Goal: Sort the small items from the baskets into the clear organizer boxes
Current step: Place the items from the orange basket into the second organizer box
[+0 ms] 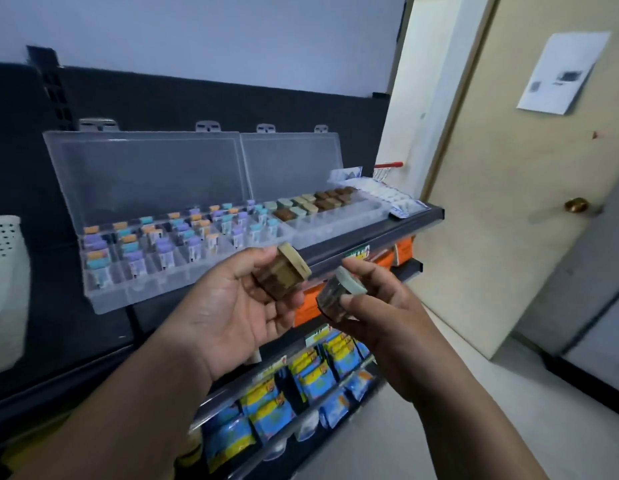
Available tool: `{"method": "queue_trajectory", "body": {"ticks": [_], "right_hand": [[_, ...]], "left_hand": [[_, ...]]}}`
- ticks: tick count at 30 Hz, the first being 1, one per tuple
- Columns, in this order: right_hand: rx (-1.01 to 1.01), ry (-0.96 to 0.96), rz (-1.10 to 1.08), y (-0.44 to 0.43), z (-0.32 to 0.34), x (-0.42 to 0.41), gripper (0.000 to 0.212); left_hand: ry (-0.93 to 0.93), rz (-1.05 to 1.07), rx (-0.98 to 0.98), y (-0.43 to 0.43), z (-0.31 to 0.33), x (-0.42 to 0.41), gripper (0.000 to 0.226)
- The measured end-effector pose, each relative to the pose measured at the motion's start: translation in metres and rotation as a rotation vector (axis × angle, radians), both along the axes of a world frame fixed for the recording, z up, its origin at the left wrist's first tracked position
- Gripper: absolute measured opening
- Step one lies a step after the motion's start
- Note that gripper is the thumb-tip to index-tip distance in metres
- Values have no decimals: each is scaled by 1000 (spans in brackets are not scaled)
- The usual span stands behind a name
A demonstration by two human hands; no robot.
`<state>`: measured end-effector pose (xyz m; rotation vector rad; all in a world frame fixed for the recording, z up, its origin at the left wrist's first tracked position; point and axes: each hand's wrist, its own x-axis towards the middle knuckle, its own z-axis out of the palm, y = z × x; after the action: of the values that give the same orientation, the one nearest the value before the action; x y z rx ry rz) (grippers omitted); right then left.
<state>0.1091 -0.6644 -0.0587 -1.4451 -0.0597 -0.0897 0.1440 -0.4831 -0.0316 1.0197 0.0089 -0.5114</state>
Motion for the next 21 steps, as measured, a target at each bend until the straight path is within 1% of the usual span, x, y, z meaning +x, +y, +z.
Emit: {"method": "queue_trajectory", "body": {"ticks": [3, 8, 11, 12, 15, 17, 19, 21], "right_hand": [[-28, 17, -44, -24, -6, 22, 47], [-91, 14, -110, -64, -5, 81, 56], [-157, -10, -128, -89, 4, 125, 55], [-173, -20, -134, -96, 9, 138, 56], [-173, -34, -137, -118, 15, 176, 56], [-163, -24, -129, -134, 12, 197, 57], [-153, -15, -121, -151, 8, 217, 56], [-149, -16, -114, -171, 6, 240, 55]], "left_hand": [[-11, 12, 25, -25, -4, 25, 37], [-66, 29, 80, -66, -7, 86, 32], [-99, 47, 112, -93, -2, 128, 48], [-118, 56, 127, -101, 1, 140, 49], [-177, 65, 149, -124, 7, 176, 34], [-185, 72, 175, -140, 6, 197, 26], [-195, 72, 223, -155, 3, 214, 22], [-209, 93, 268, -171, 3, 232, 25]]}}
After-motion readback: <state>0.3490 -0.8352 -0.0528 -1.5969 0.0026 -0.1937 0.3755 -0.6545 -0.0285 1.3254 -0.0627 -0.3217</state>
